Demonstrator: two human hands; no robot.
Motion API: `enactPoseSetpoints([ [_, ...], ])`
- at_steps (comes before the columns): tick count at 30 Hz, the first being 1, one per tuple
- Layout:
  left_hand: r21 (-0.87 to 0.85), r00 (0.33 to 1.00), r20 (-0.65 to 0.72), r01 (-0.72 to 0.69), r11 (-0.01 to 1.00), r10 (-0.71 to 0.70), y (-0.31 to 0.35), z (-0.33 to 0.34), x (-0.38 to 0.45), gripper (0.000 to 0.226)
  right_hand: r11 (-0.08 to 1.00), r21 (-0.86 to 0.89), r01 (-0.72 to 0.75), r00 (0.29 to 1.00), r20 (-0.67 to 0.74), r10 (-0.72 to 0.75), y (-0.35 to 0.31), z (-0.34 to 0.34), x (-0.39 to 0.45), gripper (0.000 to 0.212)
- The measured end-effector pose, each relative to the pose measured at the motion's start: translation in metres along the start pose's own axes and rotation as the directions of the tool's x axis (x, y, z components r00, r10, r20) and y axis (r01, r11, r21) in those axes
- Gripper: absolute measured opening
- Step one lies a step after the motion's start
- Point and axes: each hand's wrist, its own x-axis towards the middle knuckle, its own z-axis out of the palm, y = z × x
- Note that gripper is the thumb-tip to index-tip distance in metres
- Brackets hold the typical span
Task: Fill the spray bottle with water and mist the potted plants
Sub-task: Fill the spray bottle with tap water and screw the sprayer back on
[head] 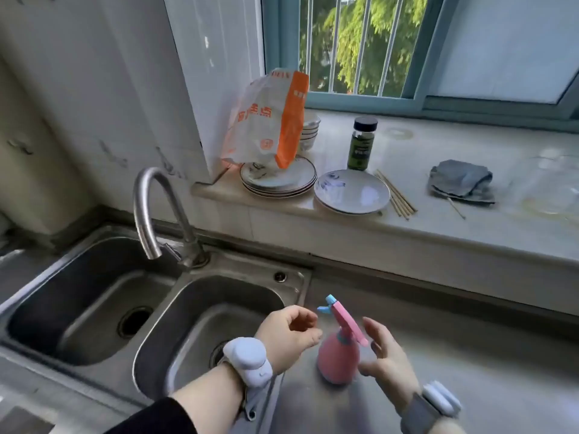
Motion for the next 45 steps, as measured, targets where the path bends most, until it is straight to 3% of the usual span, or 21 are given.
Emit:
enactPoseSetpoints([
  [4,0.046,0.998,0.011,0.064,0.997,-0.065,-0.006,0.013,0.010,0.024,0.999,-0.041,-0.033,0.999,0.031,0.034,0.021,0.014,0.011,0.100],
  [7,0.093,0.994,0.059,0.085,0.992,-0.090,-0.009,0.016,0.017,0.039,0.997,-0.010,-0.071,0.997,-0.020,0.070,0.036,0.025,0.018,0.085],
  [11,0.134,0.992,0.087,0.079,0.988,-0.091,-0.010,0.017,0.027,0.044,0.993,-0.100,-0.071,0.997,0.014,0.073,0.036,0.029,0.020,0.072],
  [16,0.138,0.988,0.131,0.065,0.988,-0.083,-0.012,0.014,0.040,0.046,0.995,-0.091,-0.034,0.998,-0.052,0.030,0.028,0.030,0.021,0.082],
  [22,-0.172,0.977,0.202,0.104,0.980,-0.068,0.000,0.014,0.053,0.035,1.000,0.019,-0.003,0.999,-0.037,0.004,-0.002,0.029,0.009,0.069],
  [26,-0.485,0.958,0.264,0.236,0.842,-0.116,0.013,0.015,0.057,0.040,0.983,0.181,-0.005,1.000,0.006,0.004,-0.016,0.033,0.000,0.068],
  [31,-0.530,0.957,0.277,0.230,0.816,-0.090,0.023,0.006,0.060,0.036,0.949,0.315,-0.002,0.995,0.099,-0.031,-0.031,0.041,-0.006,0.074],
  [35,-0.539,0.974,0.225,0.146,0.829,-0.025,0.031,-0.001,0.052,0.039,0.967,0.253,0.041,0.997,0.058,-0.058,-0.045,0.044,-0.011,0.076],
  [40,-0.424,1.000,0.017,0.012,0.905,-0.006,0.040,0.004,0.038,0.031,0.991,-0.008,0.133,0.984,-0.119,-0.133,-0.056,0.056,-0.024,0.058],
  [45,-0.452,0.994,0.022,0.102,0.886,-0.103,0.051,0.003,0.031,0.034,0.985,-0.050,0.164,0.967,-0.188,-0.171,-0.062,0.058,-0.029,0.047],
])
